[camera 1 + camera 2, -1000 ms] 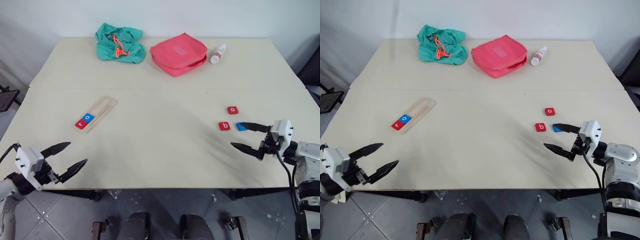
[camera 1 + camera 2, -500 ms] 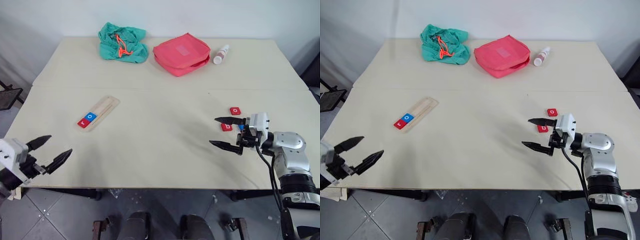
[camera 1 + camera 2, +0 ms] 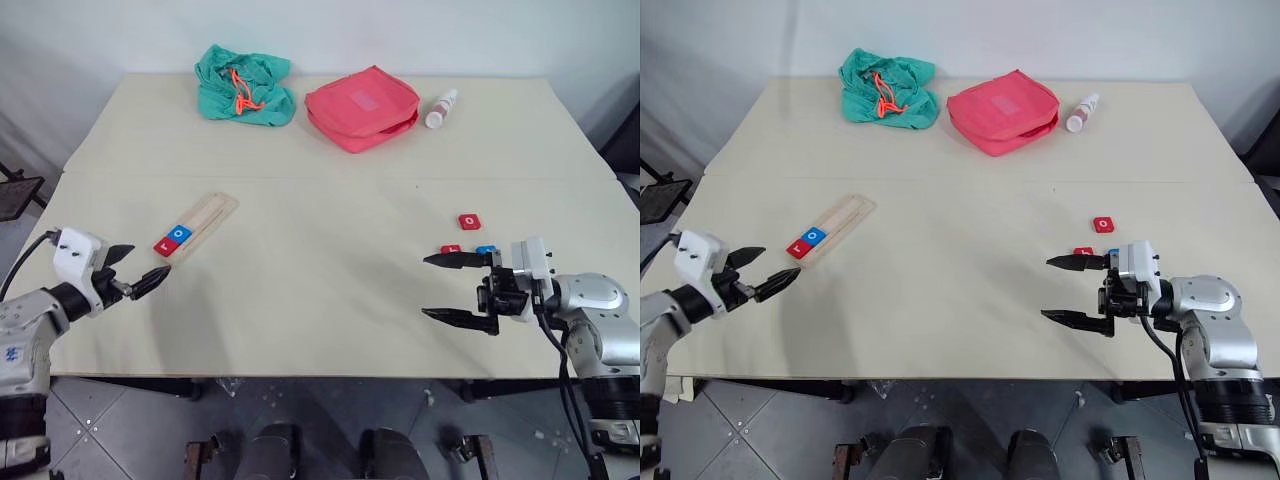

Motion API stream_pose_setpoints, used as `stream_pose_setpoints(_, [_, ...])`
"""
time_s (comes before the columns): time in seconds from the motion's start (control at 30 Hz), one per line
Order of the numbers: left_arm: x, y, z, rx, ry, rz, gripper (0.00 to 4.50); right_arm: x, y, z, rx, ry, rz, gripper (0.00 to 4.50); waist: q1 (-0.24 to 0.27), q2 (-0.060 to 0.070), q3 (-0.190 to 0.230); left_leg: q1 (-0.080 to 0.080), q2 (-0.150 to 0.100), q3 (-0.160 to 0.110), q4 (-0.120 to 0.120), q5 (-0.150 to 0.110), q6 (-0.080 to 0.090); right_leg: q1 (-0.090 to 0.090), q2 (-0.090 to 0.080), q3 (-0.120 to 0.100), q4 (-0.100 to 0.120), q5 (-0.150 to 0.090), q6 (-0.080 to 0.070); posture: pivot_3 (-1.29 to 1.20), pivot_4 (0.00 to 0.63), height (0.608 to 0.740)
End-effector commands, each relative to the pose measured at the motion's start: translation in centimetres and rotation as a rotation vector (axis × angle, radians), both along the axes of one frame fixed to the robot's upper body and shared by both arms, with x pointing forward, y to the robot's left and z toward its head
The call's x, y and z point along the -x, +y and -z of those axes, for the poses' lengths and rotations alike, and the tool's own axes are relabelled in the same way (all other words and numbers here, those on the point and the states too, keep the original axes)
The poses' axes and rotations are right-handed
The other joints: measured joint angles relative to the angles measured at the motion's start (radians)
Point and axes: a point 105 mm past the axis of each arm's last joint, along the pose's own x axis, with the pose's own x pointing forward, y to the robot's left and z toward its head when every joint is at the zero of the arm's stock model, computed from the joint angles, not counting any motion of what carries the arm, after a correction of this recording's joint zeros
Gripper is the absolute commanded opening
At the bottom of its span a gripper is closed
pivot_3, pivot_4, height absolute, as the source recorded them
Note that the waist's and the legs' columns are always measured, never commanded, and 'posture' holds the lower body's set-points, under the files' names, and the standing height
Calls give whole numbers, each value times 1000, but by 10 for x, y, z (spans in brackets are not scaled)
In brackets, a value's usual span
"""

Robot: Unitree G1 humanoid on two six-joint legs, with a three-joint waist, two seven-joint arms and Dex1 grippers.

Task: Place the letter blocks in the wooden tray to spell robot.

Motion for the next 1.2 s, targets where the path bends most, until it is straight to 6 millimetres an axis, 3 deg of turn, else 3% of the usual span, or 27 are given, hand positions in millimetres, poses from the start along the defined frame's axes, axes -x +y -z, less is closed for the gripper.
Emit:
stream_pose_setpoints(0.03, [-12, 6, -6, -50, 1, -18, 4483, 5, -4, -14, -16, -51, 19, 4500, -1, 0, 0, 0, 0, 0, 0, 0, 0, 0, 0, 0, 0, 0, 0, 0, 150, 740])
stream_pose_setpoints(0.47, [-45, -6, 3, -71, 86, 28, 4483, 12, -8, -13, -10, -58, 82, 4500, -5, -1, 1, 0, 0, 1, 0, 0, 0, -2, 0, -1, 3, 0, 0, 0, 150, 740])
stream_pose_setpoints(0.83, [-56, -18, 11, -90, 166, 81, 4483, 16, -9, -15, -11, -70, 114, 4500, 8, -2, 1, 0, -1, 1, 1, 0, 0, -2, 0, -1, 4, 0, 0, 0, 150, 740])
stream_pose_setpoints(1.2, [-58, -25, 0, -85, 131, 120, 4483, 13, -9, -16, -6, -72, 133, 4500, 16, -2, 1, 0, -1, 2, 2, 0, 0, -2, 0, 0, 5, 0, 0, 0, 150, 740])
